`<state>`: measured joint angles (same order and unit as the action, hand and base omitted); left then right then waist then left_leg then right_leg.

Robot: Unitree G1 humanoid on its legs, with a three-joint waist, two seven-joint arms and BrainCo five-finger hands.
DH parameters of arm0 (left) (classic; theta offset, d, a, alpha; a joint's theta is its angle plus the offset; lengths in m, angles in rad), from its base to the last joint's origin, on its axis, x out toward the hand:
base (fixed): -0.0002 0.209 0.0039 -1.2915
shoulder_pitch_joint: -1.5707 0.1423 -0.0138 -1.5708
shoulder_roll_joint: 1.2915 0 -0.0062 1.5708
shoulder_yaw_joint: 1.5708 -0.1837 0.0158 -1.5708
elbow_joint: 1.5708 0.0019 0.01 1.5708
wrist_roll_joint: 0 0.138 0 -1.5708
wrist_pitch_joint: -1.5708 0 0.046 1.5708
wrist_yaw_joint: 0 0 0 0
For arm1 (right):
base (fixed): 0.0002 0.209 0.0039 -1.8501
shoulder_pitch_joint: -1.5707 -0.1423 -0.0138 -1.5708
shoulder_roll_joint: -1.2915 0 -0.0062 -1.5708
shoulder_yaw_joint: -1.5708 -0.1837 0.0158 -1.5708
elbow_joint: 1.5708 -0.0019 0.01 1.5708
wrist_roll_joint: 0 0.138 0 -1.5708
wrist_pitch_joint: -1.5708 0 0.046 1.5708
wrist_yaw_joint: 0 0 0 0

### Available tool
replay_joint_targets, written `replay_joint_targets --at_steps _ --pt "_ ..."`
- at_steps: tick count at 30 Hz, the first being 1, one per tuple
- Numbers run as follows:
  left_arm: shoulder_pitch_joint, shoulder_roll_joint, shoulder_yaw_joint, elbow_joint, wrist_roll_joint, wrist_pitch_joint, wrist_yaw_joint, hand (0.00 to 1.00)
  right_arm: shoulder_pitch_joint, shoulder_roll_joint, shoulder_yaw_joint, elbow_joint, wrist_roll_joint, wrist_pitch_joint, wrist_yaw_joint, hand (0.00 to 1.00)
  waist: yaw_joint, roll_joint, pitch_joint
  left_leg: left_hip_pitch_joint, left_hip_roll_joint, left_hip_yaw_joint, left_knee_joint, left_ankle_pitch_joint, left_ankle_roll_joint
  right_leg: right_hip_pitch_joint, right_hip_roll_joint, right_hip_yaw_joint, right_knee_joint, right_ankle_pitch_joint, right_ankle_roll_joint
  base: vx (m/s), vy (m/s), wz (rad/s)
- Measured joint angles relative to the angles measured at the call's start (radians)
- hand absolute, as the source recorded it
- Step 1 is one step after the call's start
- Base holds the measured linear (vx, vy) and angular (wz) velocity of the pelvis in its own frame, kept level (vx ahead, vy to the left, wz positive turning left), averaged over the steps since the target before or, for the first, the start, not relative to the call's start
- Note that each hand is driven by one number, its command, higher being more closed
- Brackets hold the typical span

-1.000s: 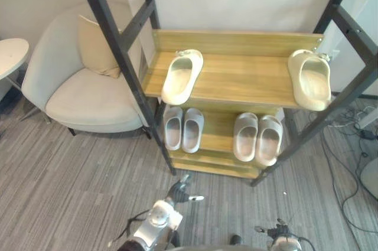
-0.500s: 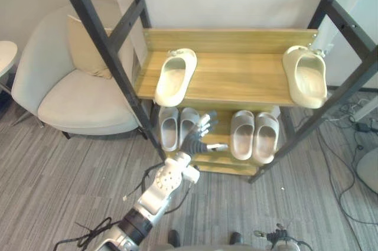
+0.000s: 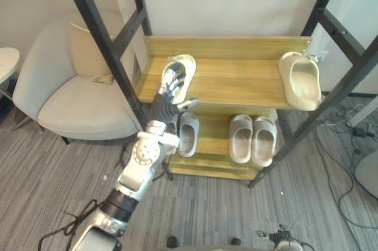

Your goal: Organize the slippers on the shoe rack

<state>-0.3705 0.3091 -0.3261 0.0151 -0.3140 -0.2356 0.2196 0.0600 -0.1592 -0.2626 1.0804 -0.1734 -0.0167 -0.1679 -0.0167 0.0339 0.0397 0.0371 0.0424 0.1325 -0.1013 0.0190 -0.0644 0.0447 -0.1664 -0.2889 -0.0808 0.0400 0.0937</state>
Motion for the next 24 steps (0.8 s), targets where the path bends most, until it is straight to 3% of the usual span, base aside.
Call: replay_joint_targets --at_steps 11,24 --pt "-0.318 0.205 0.097 0.368 0.01 0.007 0.061 0.0 -0.003 0.002 -0.009 -0.012 0.021 0.009 0.012 0.0 -0.009 0.002 0.008 -0.022 0.001 0.024 0.0 -0.003 -0.001 -0.035 0.002 0.027 -0.007 0.009 0.008 -0.01 -0.009 -0.06" --pt "-0.491 0.301 0.089 0.593 0.023 0.049 0.06 0.0 -0.02 0.015 -0.01 -0.043 0.059 0.01 0.014 0.0 -0.034 0.044 0.063 -0.073 0.001 0.052 0.008 -0.003 -0.001 -0.097 0.004 0.067 -0.007 0.024 0.0 0.0 -0.012 -0.09"
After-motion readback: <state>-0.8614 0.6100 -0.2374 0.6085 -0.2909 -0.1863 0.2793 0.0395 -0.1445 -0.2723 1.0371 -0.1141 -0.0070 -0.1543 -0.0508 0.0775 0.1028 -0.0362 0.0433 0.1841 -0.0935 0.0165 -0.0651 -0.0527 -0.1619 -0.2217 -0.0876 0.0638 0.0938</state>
